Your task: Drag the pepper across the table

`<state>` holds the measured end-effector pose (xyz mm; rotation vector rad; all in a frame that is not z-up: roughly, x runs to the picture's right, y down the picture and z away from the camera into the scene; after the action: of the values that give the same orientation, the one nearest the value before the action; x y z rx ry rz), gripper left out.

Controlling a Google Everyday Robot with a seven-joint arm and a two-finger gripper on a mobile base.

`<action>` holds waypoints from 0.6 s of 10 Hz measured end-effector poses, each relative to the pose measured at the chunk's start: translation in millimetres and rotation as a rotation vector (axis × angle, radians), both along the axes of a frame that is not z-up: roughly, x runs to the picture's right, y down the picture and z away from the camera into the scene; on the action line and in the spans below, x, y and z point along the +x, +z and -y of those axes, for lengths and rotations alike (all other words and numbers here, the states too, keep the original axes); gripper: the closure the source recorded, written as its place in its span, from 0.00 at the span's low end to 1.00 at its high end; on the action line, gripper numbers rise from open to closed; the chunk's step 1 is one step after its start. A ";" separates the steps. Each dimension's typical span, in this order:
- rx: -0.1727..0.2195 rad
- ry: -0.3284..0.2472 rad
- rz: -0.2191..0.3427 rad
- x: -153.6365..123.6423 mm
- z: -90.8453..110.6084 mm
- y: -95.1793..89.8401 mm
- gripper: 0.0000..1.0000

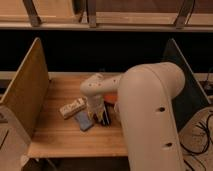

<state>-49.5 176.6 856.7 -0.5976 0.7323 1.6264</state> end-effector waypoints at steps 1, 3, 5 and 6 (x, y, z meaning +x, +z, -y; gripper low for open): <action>0.002 -0.008 0.007 2.8 2.9 6.9 0.90; 0.013 -0.022 0.030 3.3 11.4 20.2 0.90; 0.028 -0.054 0.056 1.3 22.5 32.4 0.90; 0.034 -0.071 0.072 -1.1 30.0 37.1 0.90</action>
<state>-50.6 146.6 893.8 -0.5958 0.6649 1.5411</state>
